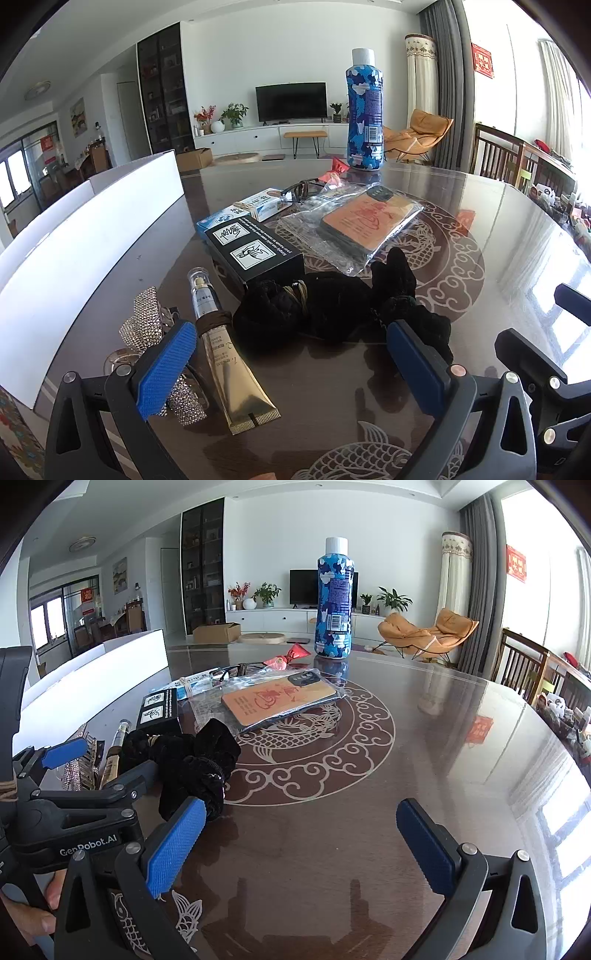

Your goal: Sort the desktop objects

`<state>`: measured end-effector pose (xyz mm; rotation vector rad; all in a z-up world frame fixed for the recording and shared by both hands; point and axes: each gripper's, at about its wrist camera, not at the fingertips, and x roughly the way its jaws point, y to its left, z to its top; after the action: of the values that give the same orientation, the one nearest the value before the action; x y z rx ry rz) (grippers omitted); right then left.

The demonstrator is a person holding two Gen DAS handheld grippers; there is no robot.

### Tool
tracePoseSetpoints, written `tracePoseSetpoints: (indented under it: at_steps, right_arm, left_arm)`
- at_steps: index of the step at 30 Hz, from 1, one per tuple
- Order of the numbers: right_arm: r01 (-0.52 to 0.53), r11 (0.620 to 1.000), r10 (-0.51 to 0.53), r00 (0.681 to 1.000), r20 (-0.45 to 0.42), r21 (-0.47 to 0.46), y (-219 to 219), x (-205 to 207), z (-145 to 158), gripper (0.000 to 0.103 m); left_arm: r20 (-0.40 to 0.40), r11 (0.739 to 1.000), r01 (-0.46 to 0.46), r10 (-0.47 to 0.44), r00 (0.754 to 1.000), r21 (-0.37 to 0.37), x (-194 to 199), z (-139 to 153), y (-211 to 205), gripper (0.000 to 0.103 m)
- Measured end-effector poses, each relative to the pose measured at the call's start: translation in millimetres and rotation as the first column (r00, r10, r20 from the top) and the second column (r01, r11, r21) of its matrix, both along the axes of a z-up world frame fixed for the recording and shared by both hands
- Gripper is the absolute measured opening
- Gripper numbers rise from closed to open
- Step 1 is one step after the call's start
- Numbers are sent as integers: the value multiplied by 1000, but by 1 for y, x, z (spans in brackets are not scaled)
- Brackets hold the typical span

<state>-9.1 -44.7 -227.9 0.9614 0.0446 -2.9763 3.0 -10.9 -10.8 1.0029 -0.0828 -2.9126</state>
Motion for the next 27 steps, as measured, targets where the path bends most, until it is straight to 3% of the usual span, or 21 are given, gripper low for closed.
tracePoseSetpoints:
  at_steps: [27]
  right_arm:
    - [-4,1000,4,1000,4,-4,1,1,-1,103]
  left_arm:
    - [-1,1000,16,-16,1000,10,-3,-2,0,103]
